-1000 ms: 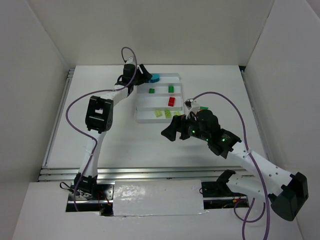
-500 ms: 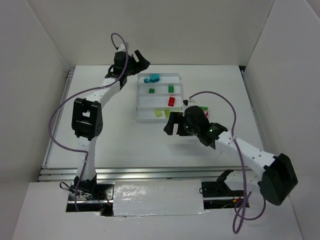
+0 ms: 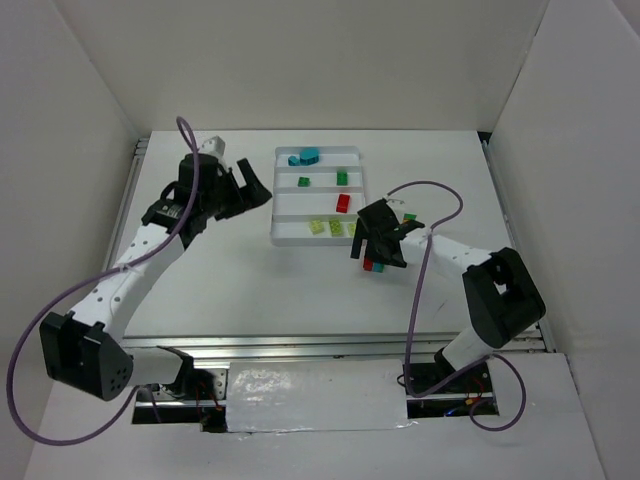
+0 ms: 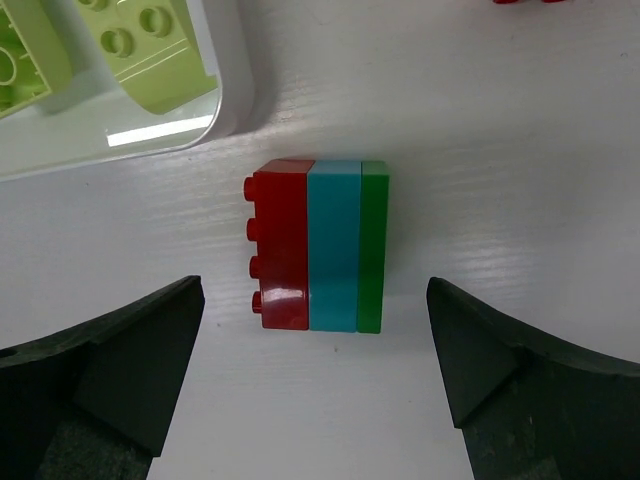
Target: Sort the legos into containers by color
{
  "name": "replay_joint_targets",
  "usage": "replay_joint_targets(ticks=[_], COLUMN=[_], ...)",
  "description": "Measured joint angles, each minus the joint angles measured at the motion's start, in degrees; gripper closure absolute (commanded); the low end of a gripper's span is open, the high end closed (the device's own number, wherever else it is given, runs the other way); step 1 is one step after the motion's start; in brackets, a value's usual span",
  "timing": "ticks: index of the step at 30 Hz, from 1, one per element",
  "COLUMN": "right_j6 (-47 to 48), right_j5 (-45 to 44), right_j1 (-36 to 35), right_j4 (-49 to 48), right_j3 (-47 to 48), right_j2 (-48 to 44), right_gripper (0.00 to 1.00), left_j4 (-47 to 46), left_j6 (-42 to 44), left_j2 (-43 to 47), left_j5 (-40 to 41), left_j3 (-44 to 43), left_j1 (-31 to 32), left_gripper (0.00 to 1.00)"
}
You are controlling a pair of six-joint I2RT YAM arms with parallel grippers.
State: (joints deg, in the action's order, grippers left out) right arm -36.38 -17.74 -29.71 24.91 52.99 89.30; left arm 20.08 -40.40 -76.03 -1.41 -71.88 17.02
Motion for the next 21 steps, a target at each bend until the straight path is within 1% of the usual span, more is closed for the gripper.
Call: replay_joint_targets(ticks=[3,6,9,10,11,12,13,14,15,18,21], right_j6=[0.0,0.5,1.4,1.8,2.4,2.8,3.2,3.3,3.1,3.3,3.2], right_j5=[0.1,0.7,1.6,1.8,1.8,2.0,2.0,2.1,2.1,2.1,2.3], right_j1=[0.1,0.1,0.1,0.1,0.1,0.1,0.1,0.1,0.2,-0.1,-1.2], right_j4=[0.0,-1.0,-1.5,-1.6,-1.8,-1.9,-2.3,-2.4,-2.6,-3.3,-3.2], right_j3=[0.2,0.3,0.3,0.3,0.3,0.3,0.2,0.2,0.2,-0.5,-2.2], right_j2=[0.7,2.8,5.5,6.0,6.1,6.1,6.1,6.1,6.0,5.2,1.8], right_gripper=[0.00,0.04,0.13,0.25,0.32,0.45,0.54,0.69,0.94,0.95,0.96], left_j4=[3.3,6.3,8.6,9.0,9.4,9.6,9.7,9.9,9.9,9.9,9.9], left_j6=[0.1,0.2,0.9,1.2,1.4,1.6,1.8,2.2,2.6,2.9,2.9], left_j2=[4.2,8.6,12.5,13.7,14.6,15.3,15.9,16.3,16.7,17.2,17.2], left_j5=[-0.6,-1.4,-1.5,-1.5,-1.4,-1.5,-1.5,-1.5,-1.5,-2.3,-4.8], left_j3=[7.3,13.0,15.4,15.7,15.8,15.9,16.0,16.1,16.3,17.6,19.2], left_j1=[1.0,1.3,1.5,1.5,1.6,1.6,1.6,1.6,1.6,1.6,1.6], left_gripper=[0.04,0.04,0.04,0.04,0.04,0.04,0.04,0.04,0.04,0.04,0.03])
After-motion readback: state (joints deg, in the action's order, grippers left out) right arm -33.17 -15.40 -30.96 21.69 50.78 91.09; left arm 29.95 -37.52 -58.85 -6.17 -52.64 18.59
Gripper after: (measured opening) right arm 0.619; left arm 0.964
